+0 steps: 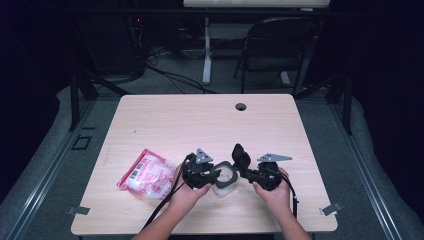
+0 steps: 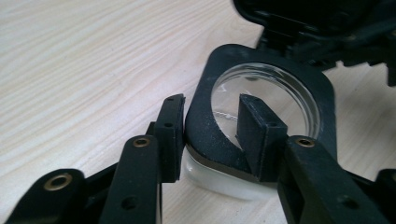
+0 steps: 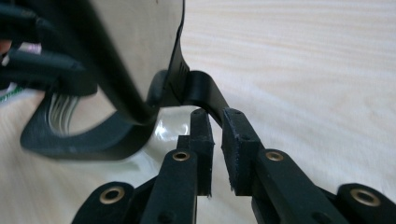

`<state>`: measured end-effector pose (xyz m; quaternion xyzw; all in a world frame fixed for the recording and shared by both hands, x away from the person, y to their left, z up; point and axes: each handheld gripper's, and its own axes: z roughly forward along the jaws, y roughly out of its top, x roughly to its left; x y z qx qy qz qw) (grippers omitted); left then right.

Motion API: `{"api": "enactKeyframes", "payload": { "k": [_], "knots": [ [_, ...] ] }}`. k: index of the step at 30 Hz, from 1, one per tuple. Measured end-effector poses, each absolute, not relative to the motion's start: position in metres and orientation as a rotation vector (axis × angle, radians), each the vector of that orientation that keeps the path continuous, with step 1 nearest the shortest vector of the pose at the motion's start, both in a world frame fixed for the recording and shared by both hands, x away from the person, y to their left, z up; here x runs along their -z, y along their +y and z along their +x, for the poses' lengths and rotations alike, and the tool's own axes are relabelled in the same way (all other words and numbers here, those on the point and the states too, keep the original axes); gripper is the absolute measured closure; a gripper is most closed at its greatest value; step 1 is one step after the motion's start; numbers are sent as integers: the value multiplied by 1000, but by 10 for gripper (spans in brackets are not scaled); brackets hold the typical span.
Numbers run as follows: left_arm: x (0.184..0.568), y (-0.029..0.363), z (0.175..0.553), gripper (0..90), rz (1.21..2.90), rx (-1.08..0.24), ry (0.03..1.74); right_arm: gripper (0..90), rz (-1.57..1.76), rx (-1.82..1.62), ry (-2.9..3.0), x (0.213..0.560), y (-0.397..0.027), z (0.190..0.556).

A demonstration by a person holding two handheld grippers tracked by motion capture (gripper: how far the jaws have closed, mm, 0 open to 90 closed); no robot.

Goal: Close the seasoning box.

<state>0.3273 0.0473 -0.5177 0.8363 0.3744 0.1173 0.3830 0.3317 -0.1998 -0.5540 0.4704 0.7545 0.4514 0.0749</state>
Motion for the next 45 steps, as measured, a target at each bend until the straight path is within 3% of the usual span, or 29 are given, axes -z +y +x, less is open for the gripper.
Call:
{"api": "enactKeyframes", "payload": {
  "k": [13,19,24,30,36,39,45],
  "knots": [
    [496,116,314,551,1995,-404,1004,752,1394,-1319,2303,557,-191,351],
    [501,150,311,423,2007,-472,1058,659,1351,-1271,2350,554,-195,340],
    [513,179,307,437,2004,-416,1063,613,1379,-1275,2348,553,-202,330],
    [522,208,300,537,1968,-371,1050,553,1389,-1227,2270,550,-213,315],
    [523,230,295,572,1953,-369,1045,566,1377,-1186,2225,548,-220,301],
    [527,245,291,569,1931,-393,1067,575,1368,-1186,2243,548,-222,294],
    [528,257,290,456,1905,-465,1086,546,1394,-1208,2184,546,-230,290]
  ]
}}
